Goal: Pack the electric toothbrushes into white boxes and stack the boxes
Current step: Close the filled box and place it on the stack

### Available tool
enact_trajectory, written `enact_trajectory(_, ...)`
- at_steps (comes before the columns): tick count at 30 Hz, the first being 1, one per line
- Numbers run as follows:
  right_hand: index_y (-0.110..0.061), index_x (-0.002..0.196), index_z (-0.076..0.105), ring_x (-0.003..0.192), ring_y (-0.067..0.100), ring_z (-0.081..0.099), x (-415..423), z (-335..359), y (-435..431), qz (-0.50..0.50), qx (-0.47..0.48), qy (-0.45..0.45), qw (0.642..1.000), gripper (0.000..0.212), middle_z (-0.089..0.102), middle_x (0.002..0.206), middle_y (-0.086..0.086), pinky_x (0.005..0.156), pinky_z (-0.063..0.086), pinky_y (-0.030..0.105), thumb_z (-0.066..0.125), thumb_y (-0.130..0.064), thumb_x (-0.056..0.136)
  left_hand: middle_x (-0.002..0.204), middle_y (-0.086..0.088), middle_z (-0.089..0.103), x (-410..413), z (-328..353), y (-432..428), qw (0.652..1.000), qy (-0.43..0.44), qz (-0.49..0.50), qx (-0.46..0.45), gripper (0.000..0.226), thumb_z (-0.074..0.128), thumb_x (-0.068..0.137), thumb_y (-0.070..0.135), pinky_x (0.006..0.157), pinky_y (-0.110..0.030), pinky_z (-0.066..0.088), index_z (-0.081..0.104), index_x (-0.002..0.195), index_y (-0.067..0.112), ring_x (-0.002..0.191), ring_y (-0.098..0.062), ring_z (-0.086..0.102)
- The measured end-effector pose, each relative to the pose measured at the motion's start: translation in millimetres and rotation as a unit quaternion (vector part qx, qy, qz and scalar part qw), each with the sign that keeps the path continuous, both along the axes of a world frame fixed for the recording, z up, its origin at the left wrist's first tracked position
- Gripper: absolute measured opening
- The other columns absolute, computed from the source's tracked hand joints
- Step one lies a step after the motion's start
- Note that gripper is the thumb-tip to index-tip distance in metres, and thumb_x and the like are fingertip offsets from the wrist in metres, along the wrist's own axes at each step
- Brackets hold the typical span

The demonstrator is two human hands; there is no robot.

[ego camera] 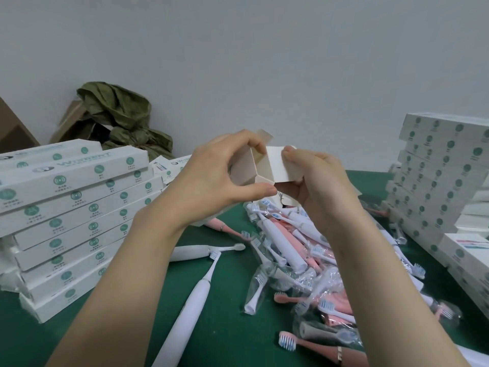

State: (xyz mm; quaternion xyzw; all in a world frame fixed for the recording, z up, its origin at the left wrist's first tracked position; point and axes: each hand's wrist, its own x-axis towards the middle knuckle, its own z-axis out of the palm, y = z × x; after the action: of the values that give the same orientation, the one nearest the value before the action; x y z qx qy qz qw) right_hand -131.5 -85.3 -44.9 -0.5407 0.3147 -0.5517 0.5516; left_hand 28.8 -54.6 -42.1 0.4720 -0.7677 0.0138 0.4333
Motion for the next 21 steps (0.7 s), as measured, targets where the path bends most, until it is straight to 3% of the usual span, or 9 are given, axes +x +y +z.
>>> enact_trajectory(2, -0.002, 0.077, 0.062, 0.05, 0.014, 0.065, 2.4, 1.3, -0.5, 0.019, 0.029, -0.044, 0.998, 0.025, 0.065, 0.056, 0.002, 0.05, 0.053, 0.021, 0.049, -0.01, 0.097, 0.091, 0.012, 0.057, 1.2, 0.1, -1.6, 1.0, -0.022, 0.004, -0.01, 0.046, 0.072, 0.066, 0.05, 0.078, -0.021, 0.042, 0.057, 0.108, 0.037, 0.084, -0.006, 0.051)
enact_trajectory(5, -0.003, 0.08, 0.055, 0.052, 0.019, 0.067, 6.8, -1.3, -6.8, 0.034, 0.101, -0.13, 0.986, 0.034, 0.067, 0.057, 0.009, 0.05, 0.056, 0.026, 0.036, -0.022, 0.102, 0.076, 0.025, 0.049, 3.5, 3.9, -2.3, 0.998, -0.022, 0.036, -0.057, 0.045, 0.074, 0.07, 0.039, 0.07, -0.008, 0.033, 0.061, 0.112, 0.03, 0.078, 0.009, 0.047)
enact_trajectory(6, -0.003, 0.081, 0.055, 0.055, 0.02, 0.068, 8.2, -5.9, -8.8, 0.026, 0.101, -0.108, 0.989, 0.035, 0.068, 0.06, 0.01, 0.053, 0.057, 0.026, 0.035, -0.021, 0.102, 0.073, 0.031, 0.048, 5.8, 6.2, -1.4, 0.997, -0.002, 0.049, -0.067, 0.044, 0.076, 0.071, 0.036, 0.07, -0.007, 0.031, 0.062, 0.112, 0.029, 0.076, 0.013, 0.045)
enact_trajectory(8, -0.005, 0.081, 0.06, 0.065, 0.018, 0.065, 11.4, -23.2, -6.8, 0.016, 0.012, 0.077, 0.997, 0.021, 0.069, 0.072, 0.009, 0.061, 0.054, 0.023, 0.045, -0.006, 0.096, 0.073, 0.04, 0.048, 13.0, 9.8, 1.9, 0.994, 0.043, 0.067, -0.071, 0.045, 0.075, 0.07, 0.039, 0.07, -0.009, 0.032, 0.061, 0.111, 0.031, 0.074, 0.013, 0.045)
enact_trajectory(10, -0.01, 0.086, 0.066, 0.076, 0.009, 0.062, 22.0, -45.7, 6.9, 0.081, -0.144, 0.314, 0.935, 0.024, 0.068, 0.089, 0.004, 0.071, 0.05, 0.018, 0.052, 0.009, 0.084, 0.075, 0.041, 0.048, 19.6, 11.4, 4.9, 0.992, 0.072, 0.075, -0.072, 0.043, 0.07, 0.07, 0.043, 0.07, -0.014, 0.036, 0.061, 0.111, 0.033, 0.072, 0.009, 0.046)
enact_trajectory(12, -0.018, 0.101, 0.069, 0.093, 0.005, 0.06, 40.8, -70.9, 24.5, 0.204, -0.256, 0.475, 0.817, 0.042, 0.064, 0.111, -0.001, 0.085, 0.049, 0.023, 0.05, 0.01, 0.077, 0.075, 0.039, 0.049, 22.7, 10.9, 6.1, 0.991, 0.083, 0.076, -0.072, 0.042, 0.069, 0.071, 0.044, 0.07, -0.017, 0.038, 0.061, 0.111, 0.033, 0.072, 0.007, 0.047)
enact_trajectory(15, -0.024, 0.122, 0.059, 0.113, 0.023, 0.047, 68.7, -100.8, 49.1, 0.279, -0.406, 0.595, 0.635, 0.053, 0.056, 0.12, 0.004, 0.095, 0.039, 0.042, 0.056, 0.003, 0.076, 0.077, 0.044, 0.048, 24.2, 8.4, 4.8, 0.992, 0.082, 0.075, -0.059, 0.043, 0.068, 0.071, 0.046, 0.071, -0.017, 0.037, 0.061, 0.112, 0.034, 0.075, 0.011, 0.047)
enact_trajectory(17, -0.024, 0.123, 0.058, 0.111, 0.025, 0.045, 74.7, -105.5, 51.8, 0.216, -0.469, 0.605, 0.607, 0.049, 0.054, 0.114, 0.005, 0.089, 0.032, 0.039, 0.057, -0.002, 0.08, 0.079, 0.046, 0.048, 26.6, 7.5, 3.1, 0.993, 0.082, 0.075, -0.048, 0.043, 0.069, 0.071, 0.047, 0.073, -0.017, 0.038, 0.06, 0.112, 0.036, 0.078, 0.013, 0.046)
enact_trajectory(21, -0.021, 0.119, 0.059, 0.108, 0.025, 0.049, 60.9, -103.3, 26.9, 0.112, -0.478, 0.612, 0.62, 0.039, 0.058, 0.108, 0.004, 0.086, 0.035, 0.036, 0.054, -0.007, 0.083, 0.081, 0.048, 0.047, 29.5, 5.3, 3.0, 0.994, 0.078, 0.073, -0.033, 0.041, 0.073, 0.073, 0.043, 0.072, -0.011, 0.04, 0.06, 0.112, 0.037, 0.079, 0.015, 0.046)
